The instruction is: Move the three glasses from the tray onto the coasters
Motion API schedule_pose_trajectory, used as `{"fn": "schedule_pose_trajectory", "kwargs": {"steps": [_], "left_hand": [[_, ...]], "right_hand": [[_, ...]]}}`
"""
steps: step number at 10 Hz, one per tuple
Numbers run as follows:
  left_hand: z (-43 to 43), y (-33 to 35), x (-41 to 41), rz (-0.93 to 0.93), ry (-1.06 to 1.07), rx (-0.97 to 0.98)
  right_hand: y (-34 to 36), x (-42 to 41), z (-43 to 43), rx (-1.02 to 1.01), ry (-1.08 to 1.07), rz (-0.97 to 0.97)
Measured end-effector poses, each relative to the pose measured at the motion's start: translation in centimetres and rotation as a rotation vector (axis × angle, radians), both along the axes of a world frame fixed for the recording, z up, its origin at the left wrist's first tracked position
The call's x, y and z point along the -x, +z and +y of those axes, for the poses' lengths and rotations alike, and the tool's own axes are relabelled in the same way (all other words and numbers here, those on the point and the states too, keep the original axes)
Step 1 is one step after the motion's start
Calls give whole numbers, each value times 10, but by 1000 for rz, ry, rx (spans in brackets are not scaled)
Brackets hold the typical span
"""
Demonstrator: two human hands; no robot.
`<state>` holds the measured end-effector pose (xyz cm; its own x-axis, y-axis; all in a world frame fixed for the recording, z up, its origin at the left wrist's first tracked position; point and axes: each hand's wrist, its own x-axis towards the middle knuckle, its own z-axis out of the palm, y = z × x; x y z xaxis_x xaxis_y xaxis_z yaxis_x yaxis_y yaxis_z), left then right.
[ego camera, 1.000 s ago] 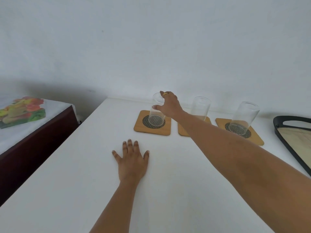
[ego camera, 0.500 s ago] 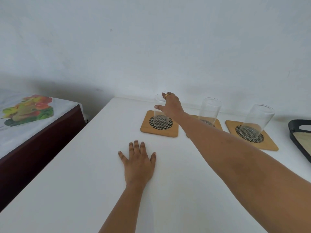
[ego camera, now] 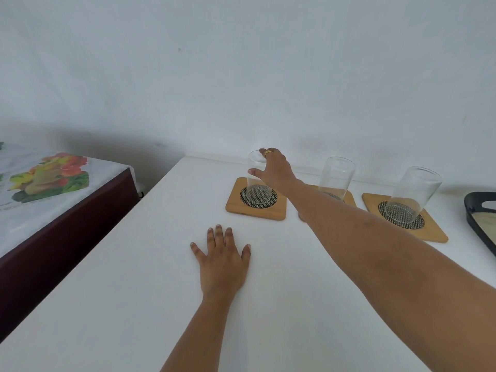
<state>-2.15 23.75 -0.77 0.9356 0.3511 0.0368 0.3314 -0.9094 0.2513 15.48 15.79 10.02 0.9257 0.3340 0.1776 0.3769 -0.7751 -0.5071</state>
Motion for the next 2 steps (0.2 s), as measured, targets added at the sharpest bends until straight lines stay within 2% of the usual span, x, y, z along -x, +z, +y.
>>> {"fn": "schedule_pose_trajectory", "kwargs": {"steps": [1, 2], "left_hand": [[1, -1, 0, -15, 6, -3], [0, -1, 0, -19, 8, -10]], "right_hand": [[3, 3, 1, -24, -7, 1], [4, 8, 1, -104, -23, -125]]}}
